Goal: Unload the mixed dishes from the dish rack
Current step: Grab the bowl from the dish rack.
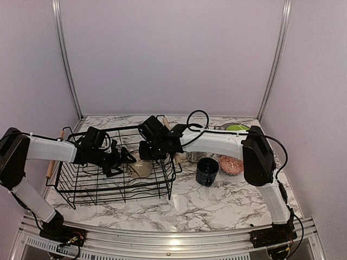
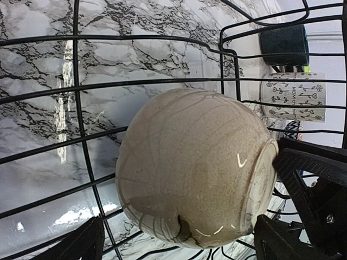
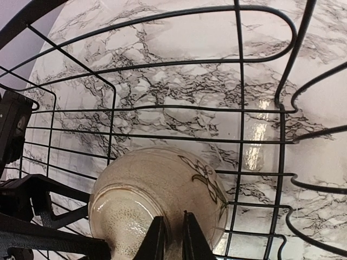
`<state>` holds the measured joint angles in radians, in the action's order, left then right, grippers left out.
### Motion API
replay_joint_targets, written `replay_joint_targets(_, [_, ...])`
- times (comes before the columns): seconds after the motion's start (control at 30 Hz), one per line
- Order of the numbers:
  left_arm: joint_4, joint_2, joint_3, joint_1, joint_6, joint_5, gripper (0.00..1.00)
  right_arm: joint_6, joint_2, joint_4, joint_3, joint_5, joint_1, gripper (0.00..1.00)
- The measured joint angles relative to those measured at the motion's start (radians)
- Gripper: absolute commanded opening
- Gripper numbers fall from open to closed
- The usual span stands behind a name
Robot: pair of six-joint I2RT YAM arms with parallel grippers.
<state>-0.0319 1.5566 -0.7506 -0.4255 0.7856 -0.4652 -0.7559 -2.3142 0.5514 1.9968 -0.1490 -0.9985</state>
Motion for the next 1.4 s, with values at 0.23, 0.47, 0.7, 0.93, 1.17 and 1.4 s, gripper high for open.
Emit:
replay_joint_targets(0.23, [-0.173,0.001,0.071,-0.006,0.095,-0.009,0.99,-0.021,0.05,-0.03,-0.08,-0.019,0.005,0.1])
replay_joint_targets(0.47, [-0.322,0.053,0.087,-0.026,0.176,-0.03,0.99,-0.029,0.052,-0.043,-0.088,-0.022,0.006,0.11])
replay_joint_targets(0.7, [-0.452,0.098,0.105,-0.035,0.248,-0.033,0.85,-0.03,0.058,-0.07,-0.106,-0.014,0.011,0.13])
replay_joint_targets(0.93, [-0.662,0.09,0.227,-0.035,0.352,-0.017,0.7,-0.011,0.084,-0.113,-0.152,0.036,0.019,0.16])
replay_joint_targets(1.17, [-0.747,0.058,0.291,-0.039,0.417,-0.005,0.59,0.028,0.15,-0.204,-0.263,0.107,0.021,0.21])
replay_joint_targets(1.4, [-0.839,0.052,0.313,-0.043,0.477,-0.01,0.62,0.063,0.189,-0.246,-0.299,0.135,0.035,0.35])
